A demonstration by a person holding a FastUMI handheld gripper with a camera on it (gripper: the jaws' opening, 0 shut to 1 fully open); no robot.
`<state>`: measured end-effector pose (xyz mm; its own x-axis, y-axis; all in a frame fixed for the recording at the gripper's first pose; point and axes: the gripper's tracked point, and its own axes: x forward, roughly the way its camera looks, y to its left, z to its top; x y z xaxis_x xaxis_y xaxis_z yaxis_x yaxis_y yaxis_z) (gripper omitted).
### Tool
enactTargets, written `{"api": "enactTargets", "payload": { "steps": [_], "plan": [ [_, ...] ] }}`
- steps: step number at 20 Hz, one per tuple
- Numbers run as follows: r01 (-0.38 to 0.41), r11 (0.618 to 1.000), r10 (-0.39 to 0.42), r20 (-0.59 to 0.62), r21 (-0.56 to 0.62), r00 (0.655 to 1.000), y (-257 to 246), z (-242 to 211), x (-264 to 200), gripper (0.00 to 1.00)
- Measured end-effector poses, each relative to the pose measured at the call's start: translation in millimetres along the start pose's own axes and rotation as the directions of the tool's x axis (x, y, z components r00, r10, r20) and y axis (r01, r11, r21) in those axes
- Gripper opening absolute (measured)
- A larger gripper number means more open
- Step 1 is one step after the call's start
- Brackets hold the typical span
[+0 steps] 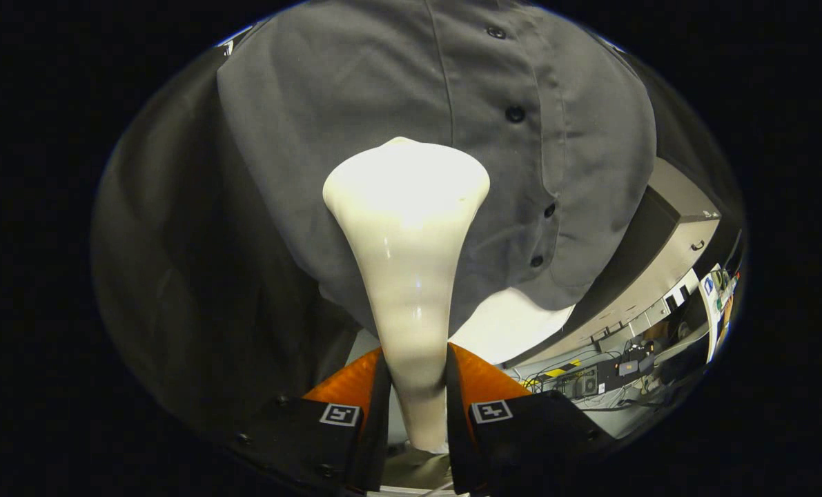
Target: Iron the clothes twice with a garment steamer, once on the left side and once on the right side.
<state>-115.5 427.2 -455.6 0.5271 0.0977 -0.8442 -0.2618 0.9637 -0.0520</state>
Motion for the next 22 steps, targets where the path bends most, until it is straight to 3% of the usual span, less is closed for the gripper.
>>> {"api": "enactTargets", "payload": {
  "steps": [22],
  "plan": [
    [0.01, 1.0, -0.012, -0.204, -0.014, 0.979, -19, -99, 43, 0.45]
  ]
}}
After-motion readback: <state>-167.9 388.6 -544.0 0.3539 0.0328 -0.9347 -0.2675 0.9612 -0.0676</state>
